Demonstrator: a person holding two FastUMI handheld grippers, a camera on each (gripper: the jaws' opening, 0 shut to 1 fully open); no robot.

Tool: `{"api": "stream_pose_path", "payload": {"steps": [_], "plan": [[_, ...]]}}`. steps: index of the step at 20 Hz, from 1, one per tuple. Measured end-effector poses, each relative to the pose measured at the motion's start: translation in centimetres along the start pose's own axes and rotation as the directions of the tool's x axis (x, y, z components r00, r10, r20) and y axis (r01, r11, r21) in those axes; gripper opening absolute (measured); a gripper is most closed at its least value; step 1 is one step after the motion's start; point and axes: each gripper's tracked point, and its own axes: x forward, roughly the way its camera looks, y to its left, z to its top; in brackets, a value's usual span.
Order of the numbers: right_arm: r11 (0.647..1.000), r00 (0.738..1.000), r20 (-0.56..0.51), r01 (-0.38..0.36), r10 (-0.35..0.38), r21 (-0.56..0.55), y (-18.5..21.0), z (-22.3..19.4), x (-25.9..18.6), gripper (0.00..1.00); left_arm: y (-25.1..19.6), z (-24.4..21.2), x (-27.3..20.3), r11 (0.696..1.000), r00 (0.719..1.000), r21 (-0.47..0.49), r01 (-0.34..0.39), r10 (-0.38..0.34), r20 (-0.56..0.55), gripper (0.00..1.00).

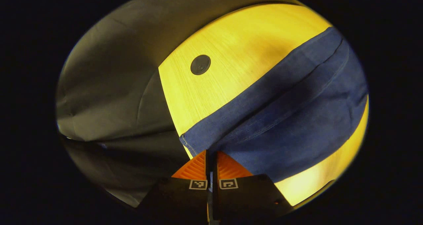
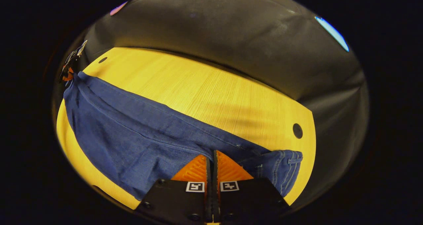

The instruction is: Grasp the waist and the cuffs of the jeans and fold them to make the two legs overlap; first hold the waist and fold one-third of the jeans toward the cuffs, then hold the cuffs and fold the remaining one-third in the same direction to finish folding.

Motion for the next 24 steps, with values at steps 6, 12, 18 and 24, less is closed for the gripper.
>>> {"api": "stream_pose_path", "payload": {"steps": [6,12,18,24], "plan": [[0.954,0.992,0.116,-0.079,0.047,0.29,-1.7,3.3,-1.0,0.51,2.8,-0.3,-0.1,0.968,0.988,-0.22,-0.123,0.14,0.068,0.68],[0.913,0.972,0.197,-0.191,0.126,0.36,-2.7,2.8,-3.5,0.93,5.3,-1.7,0.7,0.86,0.962,-0.484,-0.161,0.247,0.118,0.95],[0.908,0.978,0.209,-0.089,0.002,0.41,-11.2,-1.4,-9.1,0.99,5.8,-0.1,0.7,0.683,0.93,-0.73,-0.014,0.278,0.242,0.95],[0.861,0.993,0.103,0.001,-0.062,0.508,-16.2,-10.1,-8.7,0.96,5.4,0.7,1.8,0.545,0.88,-0.826,0.143,0.312,0.358,0.96]]}}
